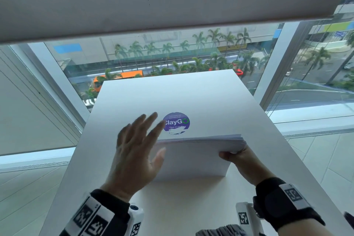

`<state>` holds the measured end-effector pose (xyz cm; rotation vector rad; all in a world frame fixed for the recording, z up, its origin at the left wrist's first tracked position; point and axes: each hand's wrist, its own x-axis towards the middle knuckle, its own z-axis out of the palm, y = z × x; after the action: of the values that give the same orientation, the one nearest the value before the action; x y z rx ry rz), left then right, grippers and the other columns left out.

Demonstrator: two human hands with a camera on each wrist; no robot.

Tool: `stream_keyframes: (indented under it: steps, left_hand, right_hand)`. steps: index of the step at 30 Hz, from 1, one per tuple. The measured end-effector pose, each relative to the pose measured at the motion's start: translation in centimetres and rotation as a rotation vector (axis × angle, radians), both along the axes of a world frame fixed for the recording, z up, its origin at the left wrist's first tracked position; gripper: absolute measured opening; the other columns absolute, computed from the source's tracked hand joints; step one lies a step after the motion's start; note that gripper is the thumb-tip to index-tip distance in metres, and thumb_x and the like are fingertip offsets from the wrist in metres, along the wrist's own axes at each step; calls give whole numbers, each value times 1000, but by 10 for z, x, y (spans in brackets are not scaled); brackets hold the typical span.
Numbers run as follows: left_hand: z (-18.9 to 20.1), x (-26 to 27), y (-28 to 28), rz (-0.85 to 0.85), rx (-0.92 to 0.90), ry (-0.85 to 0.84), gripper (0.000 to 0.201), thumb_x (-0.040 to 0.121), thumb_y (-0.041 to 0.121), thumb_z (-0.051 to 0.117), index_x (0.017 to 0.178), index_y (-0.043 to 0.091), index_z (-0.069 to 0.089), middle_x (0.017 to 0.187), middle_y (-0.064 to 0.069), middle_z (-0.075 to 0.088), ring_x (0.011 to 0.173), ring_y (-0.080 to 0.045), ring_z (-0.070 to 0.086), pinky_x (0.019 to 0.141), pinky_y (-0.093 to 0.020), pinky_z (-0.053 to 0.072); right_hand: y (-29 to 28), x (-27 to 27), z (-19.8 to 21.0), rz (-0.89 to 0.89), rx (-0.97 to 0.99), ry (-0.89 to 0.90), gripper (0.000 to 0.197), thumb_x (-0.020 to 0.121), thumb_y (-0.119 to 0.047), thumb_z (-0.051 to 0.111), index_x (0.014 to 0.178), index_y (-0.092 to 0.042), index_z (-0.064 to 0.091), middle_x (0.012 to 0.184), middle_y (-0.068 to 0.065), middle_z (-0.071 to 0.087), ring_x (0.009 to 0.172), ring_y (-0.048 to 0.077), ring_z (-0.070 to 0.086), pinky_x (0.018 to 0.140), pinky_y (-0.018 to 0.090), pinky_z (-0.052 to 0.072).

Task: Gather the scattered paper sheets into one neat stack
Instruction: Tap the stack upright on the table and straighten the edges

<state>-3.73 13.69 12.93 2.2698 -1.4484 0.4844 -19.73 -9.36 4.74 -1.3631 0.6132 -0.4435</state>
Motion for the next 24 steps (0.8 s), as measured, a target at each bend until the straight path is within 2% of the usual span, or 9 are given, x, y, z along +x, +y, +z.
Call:
stream_keyframes:
  steps: [3, 7, 8, 11, 12, 15, 19, 22, 24]
  left_hand:
    - [-11, -8, 2, 4, 296, 2, 77, 66, 55, 46, 137, 27, 37, 134, 3, 58, 123, -21, 55, 103, -46, 36]
    - [-2, -7, 12, 83, 243, 17, 80, 69, 50, 47, 144, 27, 30, 151, 6, 32, 139, -18, 27, 110, -50, 22]
    - [-2, -7, 12, 82, 251, 7, 80, 69, 49, 49, 143, 27, 30, 151, 6, 33, 140, -19, 28, 110, -49, 22]
    - [-6, -12, 12, 67, 350, -61, 83, 61, 46, 63, 137, 26, 38, 139, 1, 54, 126, -23, 54, 98, -56, 38]
    - [-7, -13, 12, 91, 335, -54, 83, 60, 43, 66, 137, 25, 39, 138, 0, 55, 126, -24, 54, 97, -58, 38]
    - [-1, -14, 16, 207, 227, 21, 82, 65, 36, 63, 141, 23, 35, 147, -2, 43, 137, -22, 33, 104, -60, 26]
    - [-8, -9, 24, 173, 381, 39, 94, 62, 42, 72, 143, 31, 26, 150, 3, 37, 135, -29, 43, 99, -66, 31]
    - [-3, -6, 30, 291, 198, 90, 92, 68, 37, 67, 146, 30, 18, 154, -1, 31, 143, -24, 23, 105, -61, 17]
    - [2, -5, 32, 335, 111, 125, 91, 70, 34, 60, 148, 31, 14, 156, -3, 26, 144, -23, 15, 107, -58, 15]
  right_hand:
    - [0, -1, 0, 29, 2, -14, 34, 77, 20, 57, 78, -12, 67, 65, -8, 72, 63, 1, 65, 63, 14, 52]
    - [-1, -1, -1, 42, 22, -38, 35, 76, 21, 56, 79, -12, 67, 66, -9, 72, 64, 1, 65, 63, 13, 52]
    - [-1, -1, -1, 42, 24, -39, 35, 76, 21, 56, 79, -12, 67, 66, -8, 73, 64, 2, 66, 63, 13, 52]
    - [-2, -1, -2, 52, 25, -46, 37, 75, 21, 57, 75, -14, 71, 69, -6, 73, 67, 4, 66, 65, 15, 53]
    - [-3, -1, -3, 57, 25, -48, 38, 75, 21, 58, 72, -14, 73, 70, -6, 74, 68, 5, 66, 67, 16, 53]
    - [-5, -1, -5, 73, 27, -53, 42, 75, 20, 59, 69, -18, 77, 74, -4, 74, 72, 7, 67, 70, 17, 53]
    - [-7, -2, -5, 92, 25, -69, 35, 70, 15, 64, 70, -18, 77, 74, -3, 74, 71, 7, 67, 69, 16, 53]
    - [-8, 0, -5, 83, 16, -65, 40, 75, 20, 59, 68, -15, 77, 72, -4, 74, 69, 6, 67, 67, 14, 53]
    - [-9, 0, -5, 85, 13, -56, 42, 75, 20, 58, 67, -16, 77, 71, -5, 74, 68, 5, 67, 67, 14, 53]
